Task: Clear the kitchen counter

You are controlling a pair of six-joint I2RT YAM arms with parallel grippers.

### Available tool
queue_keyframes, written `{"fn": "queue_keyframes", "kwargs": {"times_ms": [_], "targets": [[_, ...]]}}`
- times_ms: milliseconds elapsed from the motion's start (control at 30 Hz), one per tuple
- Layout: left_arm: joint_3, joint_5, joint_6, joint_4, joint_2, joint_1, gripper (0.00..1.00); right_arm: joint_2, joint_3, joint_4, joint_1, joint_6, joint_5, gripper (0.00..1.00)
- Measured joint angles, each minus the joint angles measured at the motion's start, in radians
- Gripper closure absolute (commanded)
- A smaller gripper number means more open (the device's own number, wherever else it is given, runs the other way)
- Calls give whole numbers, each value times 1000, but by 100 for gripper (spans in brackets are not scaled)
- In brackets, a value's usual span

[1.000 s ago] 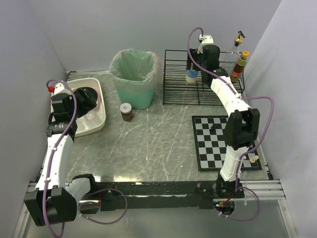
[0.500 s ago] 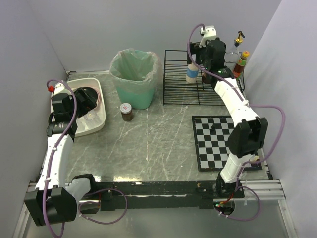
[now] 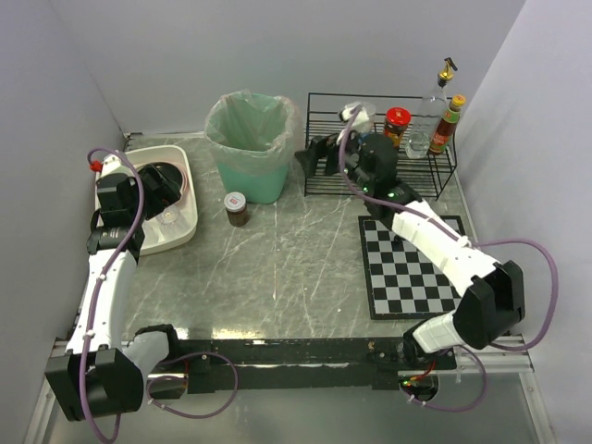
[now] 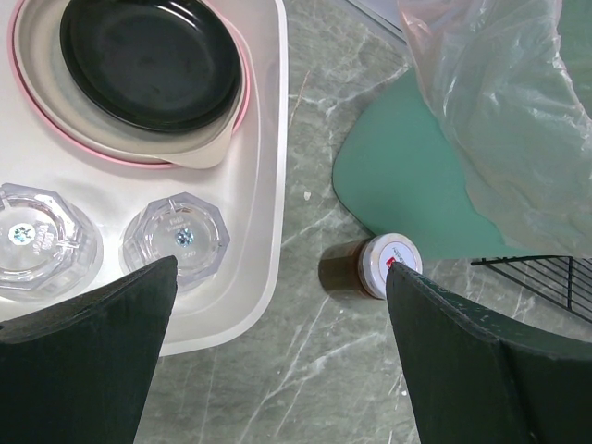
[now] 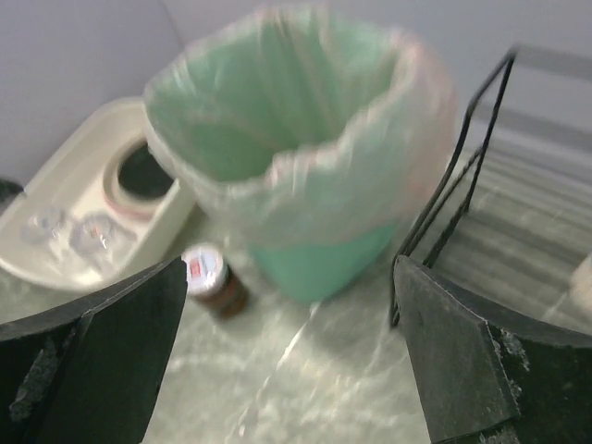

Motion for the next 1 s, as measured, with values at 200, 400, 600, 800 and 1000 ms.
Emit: {"fn": "queue_keyframes", "kwargs": {"times_ms": [200,400,600,800,1000], "targets": [[0,3,0,-1,10,0,1,63,-17,-82,136,16,173,0],[0,3,0,0,10,0,1,72,-100,-37,147,35,233,4],[0,3,0,0,10,0,1,124,-79,-62,150,37,222,0],[0,3,0,0,10,0,1,218,-24,-69,211,115,160,0],[0,3,1,0,10,0,1,441,131,-65,304,134,222,0]]}}
